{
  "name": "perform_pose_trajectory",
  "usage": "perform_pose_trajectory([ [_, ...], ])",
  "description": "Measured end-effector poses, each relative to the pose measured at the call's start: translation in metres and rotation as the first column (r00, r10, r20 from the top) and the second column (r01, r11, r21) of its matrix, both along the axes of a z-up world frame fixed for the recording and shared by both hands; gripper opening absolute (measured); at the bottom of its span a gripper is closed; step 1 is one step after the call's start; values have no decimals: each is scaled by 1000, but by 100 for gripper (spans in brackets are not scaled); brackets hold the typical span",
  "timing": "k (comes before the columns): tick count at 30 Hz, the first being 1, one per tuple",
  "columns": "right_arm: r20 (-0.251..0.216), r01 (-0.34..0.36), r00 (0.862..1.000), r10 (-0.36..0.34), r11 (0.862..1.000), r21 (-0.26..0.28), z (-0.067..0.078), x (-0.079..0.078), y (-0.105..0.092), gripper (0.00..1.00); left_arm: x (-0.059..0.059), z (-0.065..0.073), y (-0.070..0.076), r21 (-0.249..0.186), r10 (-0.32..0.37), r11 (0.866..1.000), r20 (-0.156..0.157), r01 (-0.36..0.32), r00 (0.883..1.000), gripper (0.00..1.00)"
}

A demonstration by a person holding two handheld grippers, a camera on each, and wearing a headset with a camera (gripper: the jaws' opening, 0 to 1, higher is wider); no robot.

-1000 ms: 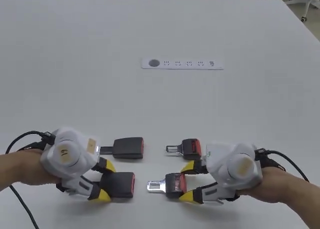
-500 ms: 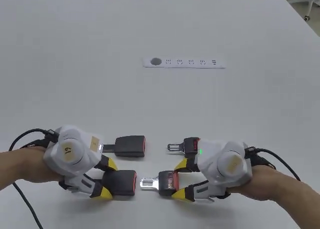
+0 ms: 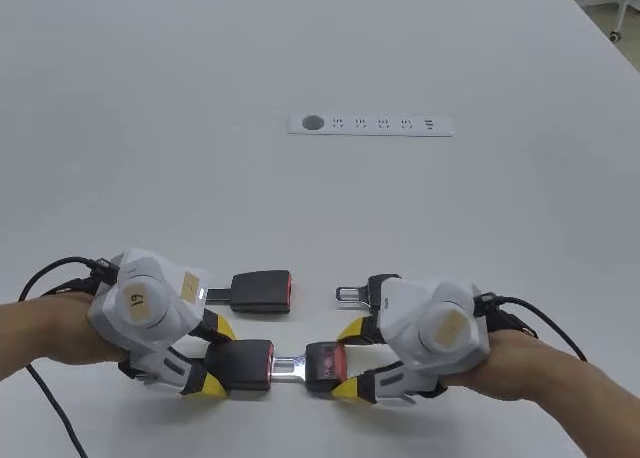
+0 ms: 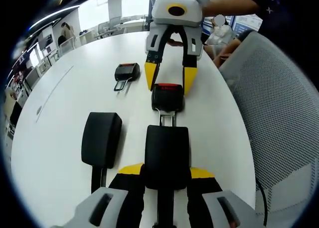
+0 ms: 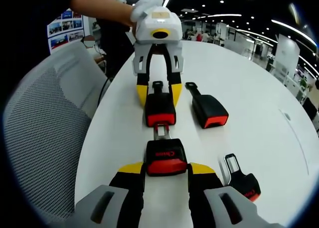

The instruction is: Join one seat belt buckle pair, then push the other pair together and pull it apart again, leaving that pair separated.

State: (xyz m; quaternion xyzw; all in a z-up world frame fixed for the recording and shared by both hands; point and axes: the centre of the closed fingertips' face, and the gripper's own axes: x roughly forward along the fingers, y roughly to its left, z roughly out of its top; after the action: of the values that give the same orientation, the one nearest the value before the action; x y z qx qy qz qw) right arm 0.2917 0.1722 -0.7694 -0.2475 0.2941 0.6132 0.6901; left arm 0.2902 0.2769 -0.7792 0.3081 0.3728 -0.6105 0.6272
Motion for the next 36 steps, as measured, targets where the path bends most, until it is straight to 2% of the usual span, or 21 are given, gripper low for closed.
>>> perform_pose_trajectory([
  [18, -6, 10, 1000, -10, 1000, 17, 2, -1, 12, 30, 1, 0, 0, 3, 2, 1000, -1, -2, 1000, 33],
  [36, 3, 9, 1000, -9, 1000, 12, 1, 0, 12, 30, -2, 4, -4, 0, 8, 1000, -2, -8, 1000, 33],
])
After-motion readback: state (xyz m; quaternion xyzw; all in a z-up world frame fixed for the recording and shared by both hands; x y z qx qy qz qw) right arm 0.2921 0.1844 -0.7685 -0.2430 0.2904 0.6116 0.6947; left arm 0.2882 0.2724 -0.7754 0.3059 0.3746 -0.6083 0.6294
